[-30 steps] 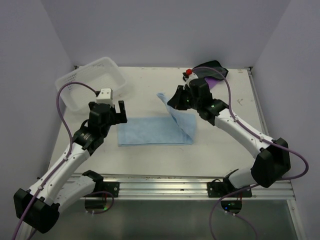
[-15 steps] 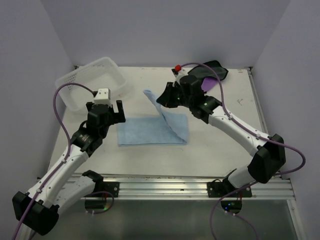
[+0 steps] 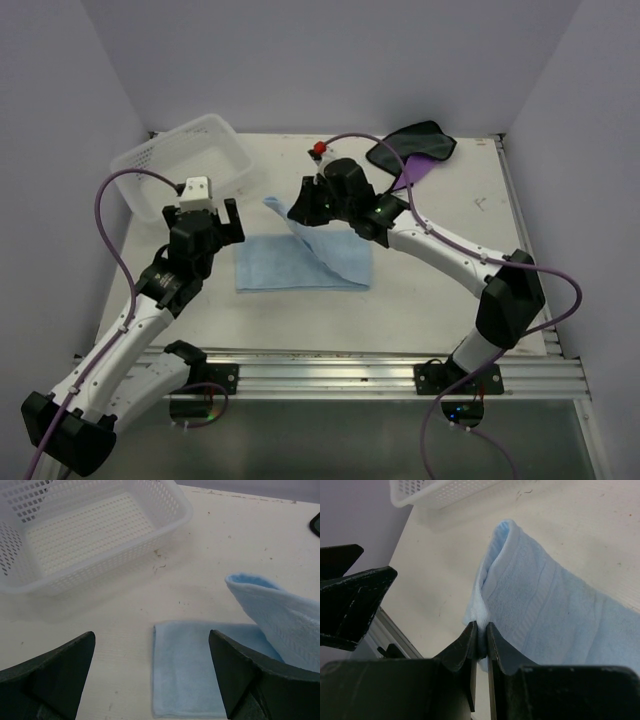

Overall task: Roll the towels
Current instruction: Fold the towel

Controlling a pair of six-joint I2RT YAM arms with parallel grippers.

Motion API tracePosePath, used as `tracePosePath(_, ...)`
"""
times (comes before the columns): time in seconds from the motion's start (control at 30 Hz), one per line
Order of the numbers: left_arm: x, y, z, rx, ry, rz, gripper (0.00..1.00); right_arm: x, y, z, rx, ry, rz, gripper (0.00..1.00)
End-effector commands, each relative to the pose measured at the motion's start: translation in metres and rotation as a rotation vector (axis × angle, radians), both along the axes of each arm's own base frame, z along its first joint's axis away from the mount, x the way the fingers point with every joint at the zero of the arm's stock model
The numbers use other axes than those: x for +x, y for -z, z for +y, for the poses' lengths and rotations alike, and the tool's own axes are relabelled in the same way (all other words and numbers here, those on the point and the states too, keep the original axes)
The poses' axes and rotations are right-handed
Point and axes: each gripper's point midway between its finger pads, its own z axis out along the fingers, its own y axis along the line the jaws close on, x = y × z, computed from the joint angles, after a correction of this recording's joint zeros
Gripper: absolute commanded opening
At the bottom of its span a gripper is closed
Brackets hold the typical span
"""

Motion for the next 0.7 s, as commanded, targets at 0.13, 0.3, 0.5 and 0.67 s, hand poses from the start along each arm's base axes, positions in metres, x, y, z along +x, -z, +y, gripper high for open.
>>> tracePosePath(0.13, 0.001, -0.011, 0.008, -0.006, -0.041, -0.039, 0.99, -0.008, -0.026, 0.032, 0.076, -0.054, -0.043, 0.0)
tracePosePath(0.3, 0.001, -0.012, 0.007, -0.011, -0.032, -0.043, 1.0, -0.012, -0.004, 0.045, 0.076, -0.08, 0.005, 0.0)
tracePosePath(0.5, 0.0, -0.013, 0.009, -0.009, -0.042, -0.045, 1.0, -0.012, 0.015, 0.061, 0.072, -0.093, 0.033, 0.0)
tracePosePath(0.67, 0.0, -0.013, 0.009, -0.009, -0.044, -0.047, 1.0, -0.015, 0.022, 0.075, 0.08, -0.115, 0.051, 0.0)
